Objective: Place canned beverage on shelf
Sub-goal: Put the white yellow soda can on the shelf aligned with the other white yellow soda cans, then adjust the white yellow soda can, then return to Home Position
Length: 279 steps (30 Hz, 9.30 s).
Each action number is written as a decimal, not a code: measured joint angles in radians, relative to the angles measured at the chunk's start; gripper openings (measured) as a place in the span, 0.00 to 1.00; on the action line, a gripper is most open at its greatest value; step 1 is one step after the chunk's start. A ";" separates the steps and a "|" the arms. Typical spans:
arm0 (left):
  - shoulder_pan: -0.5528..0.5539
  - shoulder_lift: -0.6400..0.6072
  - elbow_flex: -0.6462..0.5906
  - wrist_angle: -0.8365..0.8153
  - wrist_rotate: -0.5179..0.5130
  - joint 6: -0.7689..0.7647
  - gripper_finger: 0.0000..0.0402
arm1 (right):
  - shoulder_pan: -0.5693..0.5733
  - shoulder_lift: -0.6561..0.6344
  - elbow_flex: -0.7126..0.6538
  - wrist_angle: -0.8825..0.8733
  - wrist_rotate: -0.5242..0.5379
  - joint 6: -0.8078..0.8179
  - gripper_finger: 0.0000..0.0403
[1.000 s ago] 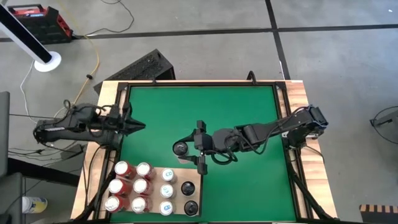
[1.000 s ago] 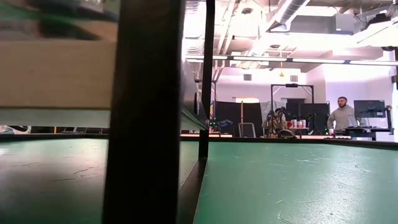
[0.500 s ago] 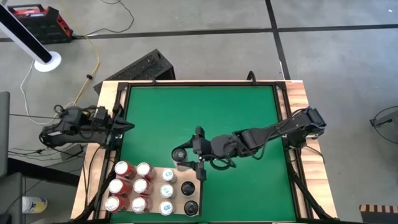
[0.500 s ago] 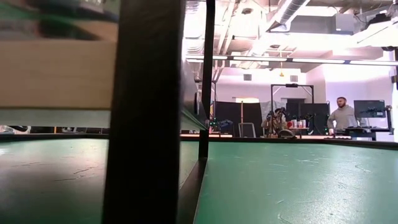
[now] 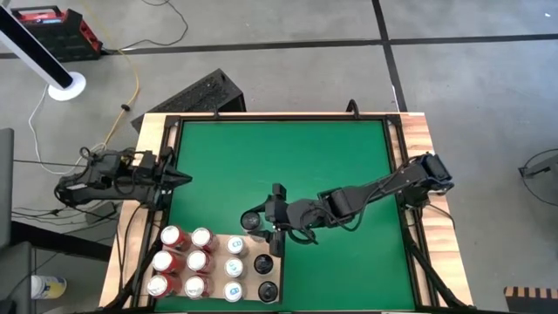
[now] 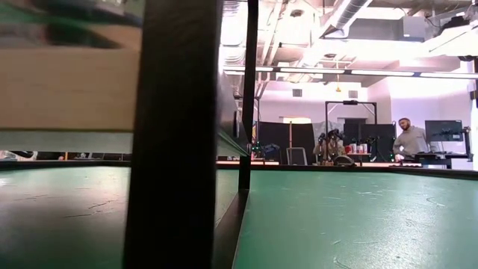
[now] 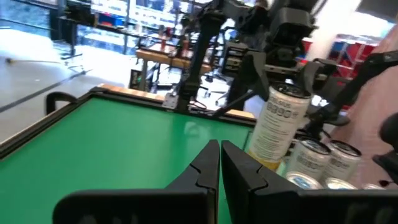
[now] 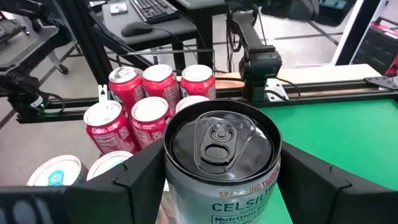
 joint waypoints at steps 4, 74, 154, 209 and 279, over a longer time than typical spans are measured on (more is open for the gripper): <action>0.000 0.002 0.000 -0.053 -0.023 0.001 0.00 | -0.002 0.000 -0.001 0.003 0.001 0.000 0.71; 0.000 -0.001 -0.079 -0.025 -0.027 -0.018 0.00 | 0.045 -0.001 -0.340 0.351 0.021 0.102 0.71; 0.000 -0.001 -0.079 -0.033 -0.002 -0.006 0.00 | 0.269 -0.053 -0.124 -0.026 -0.275 0.377 0.33; 0.000 -0.001 -0.079 -0.033 -0.008 0.008 0.00 | 0.225 0.074 -0.131 0.097 -0.384 0.390 0.04; 0.139 -0.003 -0.442 0.394 -0.099 0.049 0.00 | -0.770 -0.672 -1.476 1.296 -0.642 0.089 0.05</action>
